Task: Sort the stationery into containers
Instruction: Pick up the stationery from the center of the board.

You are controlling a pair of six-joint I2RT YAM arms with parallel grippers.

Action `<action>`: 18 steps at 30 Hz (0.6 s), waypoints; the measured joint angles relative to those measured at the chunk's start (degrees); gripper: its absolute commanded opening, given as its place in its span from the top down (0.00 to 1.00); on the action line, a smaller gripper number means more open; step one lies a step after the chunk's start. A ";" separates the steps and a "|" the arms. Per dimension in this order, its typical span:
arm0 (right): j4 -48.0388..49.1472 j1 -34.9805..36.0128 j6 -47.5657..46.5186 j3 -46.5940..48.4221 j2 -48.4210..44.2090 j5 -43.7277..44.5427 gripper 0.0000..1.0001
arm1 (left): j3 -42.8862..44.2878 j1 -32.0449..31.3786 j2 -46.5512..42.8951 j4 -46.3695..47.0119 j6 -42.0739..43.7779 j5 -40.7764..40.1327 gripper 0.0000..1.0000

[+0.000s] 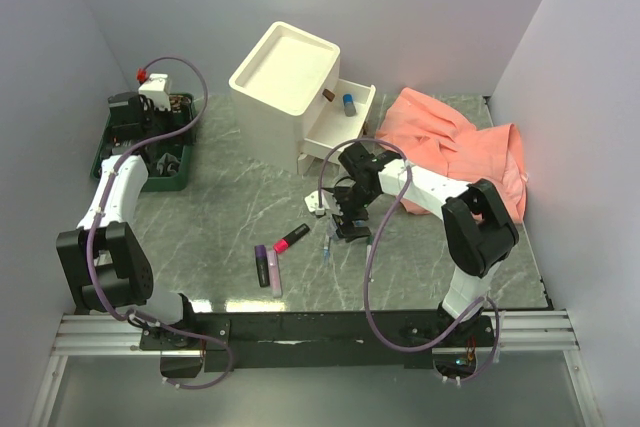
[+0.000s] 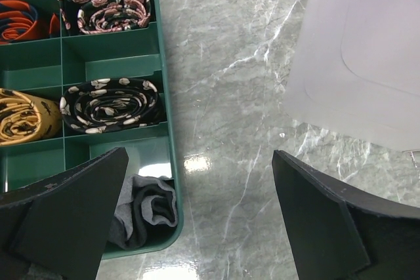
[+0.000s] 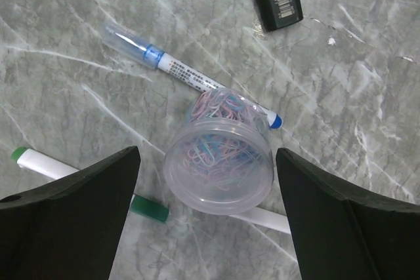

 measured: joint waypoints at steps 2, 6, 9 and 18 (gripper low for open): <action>0.33 0.00 0.37 0.00 0.00 0.00 0.25 | -0.02 0.00 0.00 -0.02 -0.37 0.00 0.01; 1.51 0.00 1.57 0.00 -0.02 0.46 0.53 | -0.02 0.00 0.00 0.22 -0.98 0.09 0.01; 1.81 0.00 2.58 0.04 -0.02 0.81 0.58 | -0.02 0.00 0.00 0.50 -1.33 0.42 0.00; -2.45 -1.03 4.90 5.38 -2.89 1.81 0.59 | 0.13 0.04 0.52 1.20 -2.71 1.77 0.01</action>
